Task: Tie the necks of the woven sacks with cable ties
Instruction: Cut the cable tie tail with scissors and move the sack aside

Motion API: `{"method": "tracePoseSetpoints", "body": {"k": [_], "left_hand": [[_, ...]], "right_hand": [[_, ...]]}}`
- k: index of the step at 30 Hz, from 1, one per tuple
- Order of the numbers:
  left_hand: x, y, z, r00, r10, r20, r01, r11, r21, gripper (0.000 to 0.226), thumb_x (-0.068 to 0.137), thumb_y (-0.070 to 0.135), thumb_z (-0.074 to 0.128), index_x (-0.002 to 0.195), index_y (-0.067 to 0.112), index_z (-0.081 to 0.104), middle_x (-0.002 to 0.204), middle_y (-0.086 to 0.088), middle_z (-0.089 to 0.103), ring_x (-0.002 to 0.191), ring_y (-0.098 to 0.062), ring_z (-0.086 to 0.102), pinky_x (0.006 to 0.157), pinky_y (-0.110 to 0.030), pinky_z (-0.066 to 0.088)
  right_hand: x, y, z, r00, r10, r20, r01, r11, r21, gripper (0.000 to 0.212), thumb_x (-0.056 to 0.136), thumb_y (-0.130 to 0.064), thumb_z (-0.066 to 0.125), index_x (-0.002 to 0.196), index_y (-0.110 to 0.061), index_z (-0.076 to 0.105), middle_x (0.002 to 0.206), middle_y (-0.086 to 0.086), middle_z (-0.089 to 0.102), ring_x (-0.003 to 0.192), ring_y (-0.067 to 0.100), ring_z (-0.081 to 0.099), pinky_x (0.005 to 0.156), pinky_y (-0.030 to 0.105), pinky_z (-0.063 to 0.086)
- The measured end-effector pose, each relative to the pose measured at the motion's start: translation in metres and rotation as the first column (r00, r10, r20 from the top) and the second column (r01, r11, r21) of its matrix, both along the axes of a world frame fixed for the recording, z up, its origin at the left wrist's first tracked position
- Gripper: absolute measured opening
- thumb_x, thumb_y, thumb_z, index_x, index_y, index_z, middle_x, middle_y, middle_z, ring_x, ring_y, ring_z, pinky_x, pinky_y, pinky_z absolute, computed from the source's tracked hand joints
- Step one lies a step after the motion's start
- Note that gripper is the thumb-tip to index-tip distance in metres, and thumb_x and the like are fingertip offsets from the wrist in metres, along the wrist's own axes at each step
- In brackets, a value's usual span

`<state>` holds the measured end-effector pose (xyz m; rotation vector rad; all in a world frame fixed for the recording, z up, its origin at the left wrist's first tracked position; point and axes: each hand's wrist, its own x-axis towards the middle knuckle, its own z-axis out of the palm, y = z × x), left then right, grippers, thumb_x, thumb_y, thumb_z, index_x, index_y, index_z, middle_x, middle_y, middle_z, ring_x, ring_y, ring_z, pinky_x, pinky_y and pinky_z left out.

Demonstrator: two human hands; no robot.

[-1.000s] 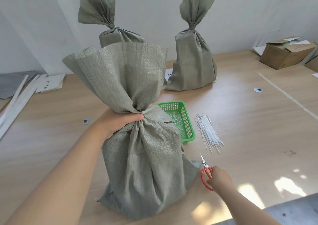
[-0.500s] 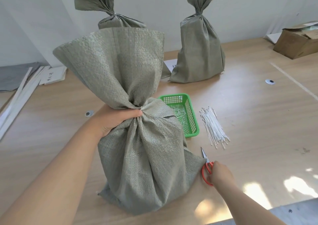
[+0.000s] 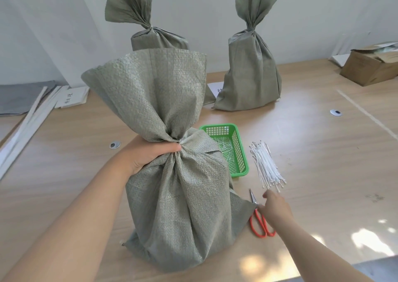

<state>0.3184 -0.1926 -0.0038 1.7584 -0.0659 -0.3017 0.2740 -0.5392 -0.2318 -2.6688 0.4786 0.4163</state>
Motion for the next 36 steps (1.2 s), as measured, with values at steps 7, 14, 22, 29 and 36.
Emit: {"method": "tracePoseSetpoints", "body": {"k": [7,14,22,29,36], "left_hand": [[-0.005,0.002,0.001,1.0,0.006,0.019,-0.008,0.997,0.082,0.072,0.052,0.042,0.091,0.119,0.02,0.073,0.116,0.004,0.077,0.114,-0.015,0.07,0.106,-0.047,0.05],[-0.013,0.011,0.008,0.996,0.01,0.087,-0.026,0.983,0.183,0.06,0.06,0.045,0.092,0.115,0.027,0.075,0.112,0.013,0.077,0.11,-0.006,0.069,0.103,-0.039,0.051],[-0.027,0.035,0.005,0.969,-0.043,0.245,-0.069,0.899,0.432,0.044,0.07,0.049,0.081,0.11,0.034,0.068,0.108,0.018,0.07,0.102,0.003,0.063,0.092,-0.027,0.048],[-0.064,0.07,-0.037,0.982,0.124,0.139,-0.134,0.989,0.065,0.084,0.056,0.06,0.085,0.132,0.054,0.049,0.137,0.018,0.058,0.126,0.004,0.053,0.113,-0.03,0.04],[-0.076,0.08,-0.081,1.0,-0.01,0.011,0.011,0.994,-0.107,0.14,0.054,0.036,0.099,0.16,0.041,0.008,0.16,0.013,0.037,0.144,-0.008,0.041,0.119,-0.043,0.035]], "right_hand": [[0.031,0.046,0.106,0.921,-0.123,0.369,-0.097,0.846,0.524,0.03,0.087,-0.029,0.072,0.116,-0.026,0.063,0.09,-0.006,0.068,0.078,0.008,0.064,0.078,0.032,0.052],[0.027,0.1,0.189,0.887,0.034,0.461,-0.376,0.632,0.677,0.034,0.091,-0.035,0.066,0.125,-0.039,0.063,0.127,-0.018,0.061,0.116,0.003,0.054,0.098,0.026,0.043],[0.005,0.117,0.197,0.947,0.133,0.293,-0.314,0.587,0.746,0.041,0.095,-0.028,0.062,0.135,-0.033,0.058,0.138,-0.013,0.054,0.12,0.0,0.052,0.095,0.014,0.038],[-0.009,0.116,0.187,0.967,0.039,0.252,-0.239,0.49,0.838,0.048,0.092,-0.036,0.065,0.138,-0.043,0.052,0.143,-0.015,0.05,0.121,-0.004,0.052,0.087,0.011,0.046],[-0.02,0.107,0.166,0.972,0.142,0.188,-0.228,0.368,0.901,0.101,0.064,-0.046,0.09,0.146,-0.054,0.032,0.155,-0.01,0.04,0.141,0.016,0.042,0.115,0.046,0.038]]}}
